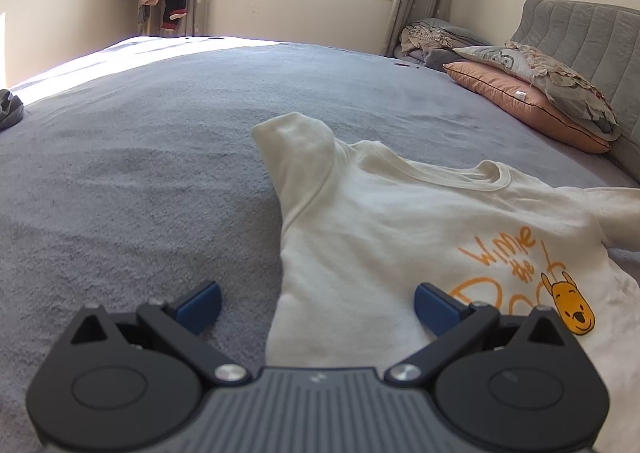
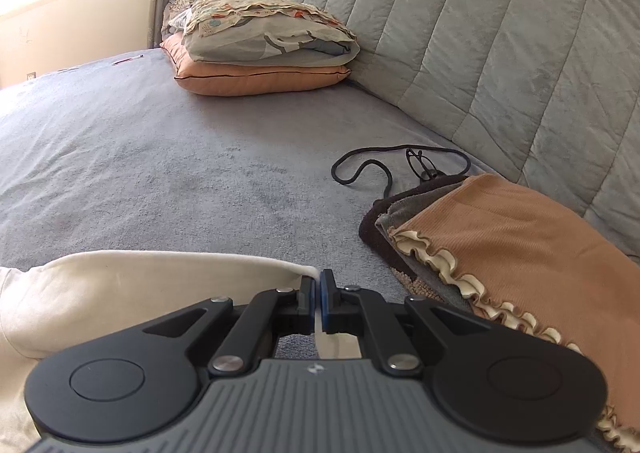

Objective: Fold clothes

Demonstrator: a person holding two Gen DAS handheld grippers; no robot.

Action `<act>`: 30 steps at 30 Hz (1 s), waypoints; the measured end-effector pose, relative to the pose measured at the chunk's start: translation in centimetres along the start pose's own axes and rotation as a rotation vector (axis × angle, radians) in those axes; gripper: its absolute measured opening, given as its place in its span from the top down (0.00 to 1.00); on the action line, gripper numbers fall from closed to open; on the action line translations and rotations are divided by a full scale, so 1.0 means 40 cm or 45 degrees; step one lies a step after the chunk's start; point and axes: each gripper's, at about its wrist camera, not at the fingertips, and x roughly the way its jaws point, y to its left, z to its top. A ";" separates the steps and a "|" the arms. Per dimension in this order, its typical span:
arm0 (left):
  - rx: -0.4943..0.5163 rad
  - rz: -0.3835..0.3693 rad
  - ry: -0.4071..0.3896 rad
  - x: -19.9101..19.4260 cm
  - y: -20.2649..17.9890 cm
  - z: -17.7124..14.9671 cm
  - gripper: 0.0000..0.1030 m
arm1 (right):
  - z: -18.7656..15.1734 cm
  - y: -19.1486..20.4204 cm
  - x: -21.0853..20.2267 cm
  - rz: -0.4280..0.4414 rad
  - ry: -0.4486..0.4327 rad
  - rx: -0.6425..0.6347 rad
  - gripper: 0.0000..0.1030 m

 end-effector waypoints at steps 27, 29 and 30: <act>-0.095 0.002 -0.043 0.001 -0.009 0.016 0.00 | 0.162 -0.007 0.219 -0.029 0.061 -0.169 0.55; -0.081 0.015 -0.042 0.002 -0.014 0.013 0.00 | 0.165 -0.047 0.206 -0.031 0.057 -0.110 0.55; -0.076 0.020 -0.041 0.003 -0.016 0.012 0.00 | 0.163 -0.065 0.200 -0.027 0.056 -0.080 0.55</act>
